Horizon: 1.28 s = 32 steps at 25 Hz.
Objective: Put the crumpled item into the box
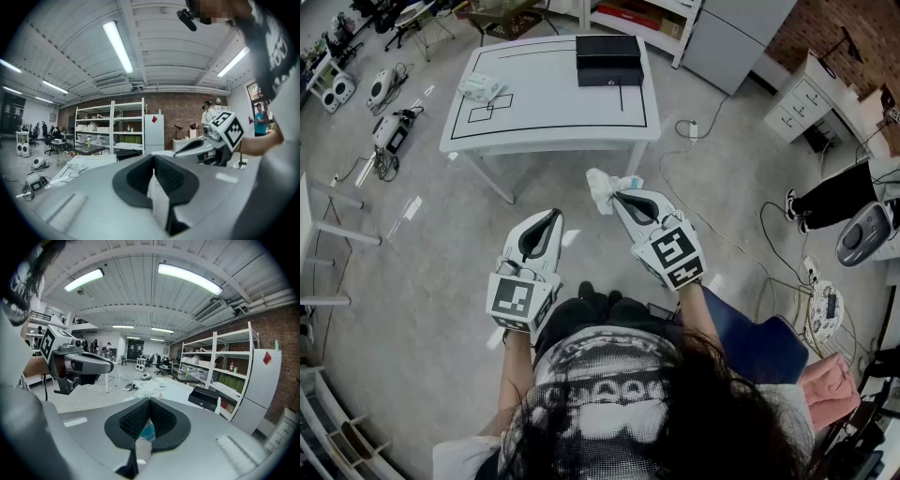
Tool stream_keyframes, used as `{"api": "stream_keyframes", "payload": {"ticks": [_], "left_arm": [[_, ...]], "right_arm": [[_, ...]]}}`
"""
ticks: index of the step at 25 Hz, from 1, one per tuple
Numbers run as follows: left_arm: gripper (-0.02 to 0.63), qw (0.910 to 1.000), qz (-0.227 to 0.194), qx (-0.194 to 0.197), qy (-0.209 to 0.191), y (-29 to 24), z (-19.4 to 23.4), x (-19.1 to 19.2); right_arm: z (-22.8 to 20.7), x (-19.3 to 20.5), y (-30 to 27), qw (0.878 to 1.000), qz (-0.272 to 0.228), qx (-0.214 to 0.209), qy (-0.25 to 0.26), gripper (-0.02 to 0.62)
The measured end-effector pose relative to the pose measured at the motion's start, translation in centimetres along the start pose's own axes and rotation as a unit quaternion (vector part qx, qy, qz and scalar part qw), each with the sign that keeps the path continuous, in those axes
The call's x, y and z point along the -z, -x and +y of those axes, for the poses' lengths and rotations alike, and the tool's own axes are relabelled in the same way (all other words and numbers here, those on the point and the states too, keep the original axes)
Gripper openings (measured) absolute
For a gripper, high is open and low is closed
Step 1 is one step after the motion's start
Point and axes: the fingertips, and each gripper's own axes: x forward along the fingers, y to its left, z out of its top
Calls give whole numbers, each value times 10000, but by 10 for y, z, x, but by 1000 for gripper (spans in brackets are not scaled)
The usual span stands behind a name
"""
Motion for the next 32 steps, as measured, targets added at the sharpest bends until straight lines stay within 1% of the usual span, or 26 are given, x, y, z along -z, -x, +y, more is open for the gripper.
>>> {"api": "stream_keyframes", "payload": {"ticks": [4,10,17,24,28,32], "left_arm": [[0,10000,14,-12,31,4,8,3],[0,10000,4,22,46,9,30,8],[0,9998,-36,169,101,7,46,14],[0,9991,28,385,186,0,49,24],[0,9983,18,548,196,-12,50,20],[0,9977,-21,657,178,-32,53,16]], "right_arm": [[7,0,-7,10000,73,-54,-8,6],[21,-6,-29,9999,83,-134,-25,6],[27,-6,-45,9999,157,-31,-36,6],[19,3,-50,9991,364,177,-118,6],[11,2,-55,9989,356,228,-191,6],[-6,2,-64,9987,363,291,-198,6]]}}
